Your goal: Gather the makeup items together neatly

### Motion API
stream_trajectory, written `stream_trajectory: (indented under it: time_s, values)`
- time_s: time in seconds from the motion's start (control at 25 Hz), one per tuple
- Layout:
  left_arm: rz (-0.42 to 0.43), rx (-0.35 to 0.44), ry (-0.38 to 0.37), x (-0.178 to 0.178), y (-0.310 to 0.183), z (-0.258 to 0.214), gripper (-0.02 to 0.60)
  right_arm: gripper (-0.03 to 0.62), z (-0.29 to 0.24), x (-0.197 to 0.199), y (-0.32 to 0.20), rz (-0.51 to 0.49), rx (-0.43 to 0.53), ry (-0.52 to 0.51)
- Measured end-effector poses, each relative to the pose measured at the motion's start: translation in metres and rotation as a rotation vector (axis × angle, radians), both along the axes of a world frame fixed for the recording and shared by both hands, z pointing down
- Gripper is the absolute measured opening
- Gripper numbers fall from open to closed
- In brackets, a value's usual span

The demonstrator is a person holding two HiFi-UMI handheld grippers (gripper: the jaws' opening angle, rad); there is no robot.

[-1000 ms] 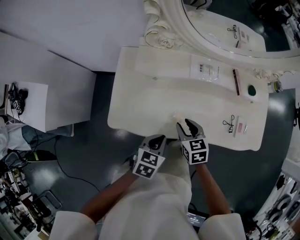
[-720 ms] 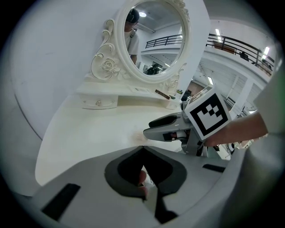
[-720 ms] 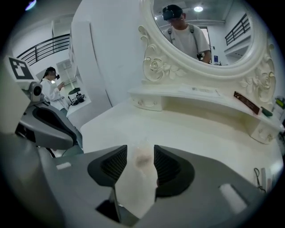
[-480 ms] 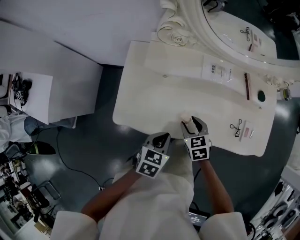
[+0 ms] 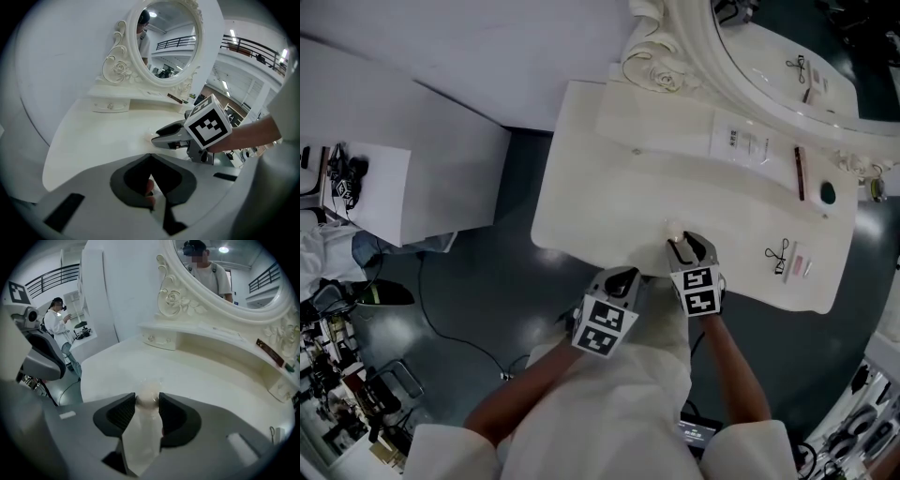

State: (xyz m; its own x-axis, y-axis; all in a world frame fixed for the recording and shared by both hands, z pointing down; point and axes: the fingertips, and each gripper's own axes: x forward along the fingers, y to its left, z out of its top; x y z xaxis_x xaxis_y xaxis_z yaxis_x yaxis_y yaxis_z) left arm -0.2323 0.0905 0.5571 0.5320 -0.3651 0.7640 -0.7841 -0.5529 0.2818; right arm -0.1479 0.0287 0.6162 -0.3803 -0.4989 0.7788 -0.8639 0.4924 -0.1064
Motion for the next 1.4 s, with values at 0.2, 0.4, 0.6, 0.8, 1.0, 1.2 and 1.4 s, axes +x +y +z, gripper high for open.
stream_trajectory:
  time_s: [0.2,0.4,0.6,0.8,1.0,1.2,1.4]
  values:
    - [-0.005,0.019,0.006,-0.001,-0.005,-0.007,0.002,0.146,-0.006,0.0,0.001,0.041,-0.008,-0.033]
    - [-0.021,0.034,0.027,0.004,-0.008,-0.017,0.002,0.144,-0.013,0.004,0.01,0.038,-0.006,-0.043]
    - [-0.028,0.037,0.033,0.002,-0.007,-0.024,0.002,0.143,-0.025,0.006,0.011,0.05,0.0,-0.058]
    - [-0.026,0.045,0.033,0.0,-0.004,-0.031,0.002,0.141,-0.038,0.007,0.012,0.054,0.016,-0.062]
    - [-0.013,0.071,0.042,0.008,-0.017,-0.04,0.002,0.14,-0.048,0.015,0.011,0.065,0.027,-0.065]
    - [0.019,0.067,0.038,0.019,-0.013,-0.045,0.002,0.138,-0.055,0.021,0.018,0.085,0.029,-0.075]
    - [0.048,0.063,0.042,0.037,-0.018,-0.047,0.002,0.138,-0.062,0.034,0.019,0.116,0.036,-0.083]
